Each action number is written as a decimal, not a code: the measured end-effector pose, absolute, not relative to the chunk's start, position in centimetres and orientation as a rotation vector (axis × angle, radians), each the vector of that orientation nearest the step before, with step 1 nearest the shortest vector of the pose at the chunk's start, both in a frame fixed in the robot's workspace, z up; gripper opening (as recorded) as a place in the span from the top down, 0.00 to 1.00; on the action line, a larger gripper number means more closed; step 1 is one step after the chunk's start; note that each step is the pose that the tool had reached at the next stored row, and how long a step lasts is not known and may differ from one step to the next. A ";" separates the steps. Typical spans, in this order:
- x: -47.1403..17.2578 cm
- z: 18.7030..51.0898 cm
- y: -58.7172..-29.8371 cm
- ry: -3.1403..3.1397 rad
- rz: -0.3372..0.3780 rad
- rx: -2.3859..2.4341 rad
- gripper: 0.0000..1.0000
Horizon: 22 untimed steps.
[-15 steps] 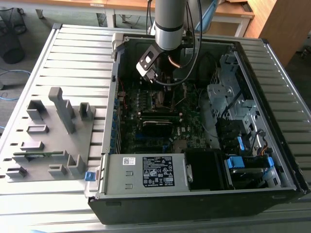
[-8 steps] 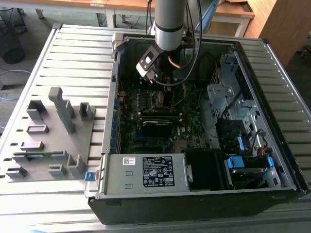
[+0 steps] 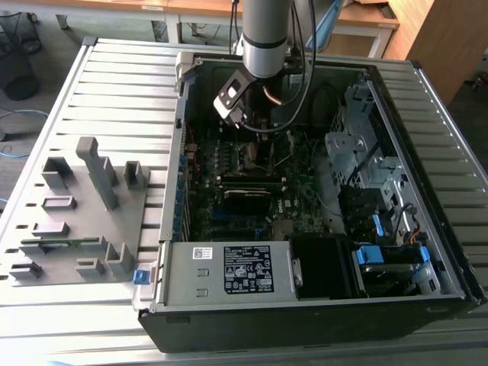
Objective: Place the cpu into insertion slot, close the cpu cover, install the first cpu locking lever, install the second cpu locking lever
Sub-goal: 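Place the cpu into insertion slot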
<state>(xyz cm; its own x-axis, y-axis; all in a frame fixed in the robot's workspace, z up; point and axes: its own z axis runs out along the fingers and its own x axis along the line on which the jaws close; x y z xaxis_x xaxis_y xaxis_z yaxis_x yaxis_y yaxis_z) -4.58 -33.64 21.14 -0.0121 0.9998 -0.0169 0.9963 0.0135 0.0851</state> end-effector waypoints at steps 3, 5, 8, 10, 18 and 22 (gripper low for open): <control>-4.8 21.0 -33.6 2.184 0.075 2.156 0.46; -4.8 20.8 -33.6 2.184 0.075 2.156 0.46; -4.9 20.5 -33.6 2.184 0.075 2.156 0.46; -4.9 20.4 -33.6 2.184 0.075 2.156 0.46; -5.1 19.9 -33.6 2.183 0.075 2.156 0.46; -5.1 19.9 -33.6 2.183 0.074 2.157 0.46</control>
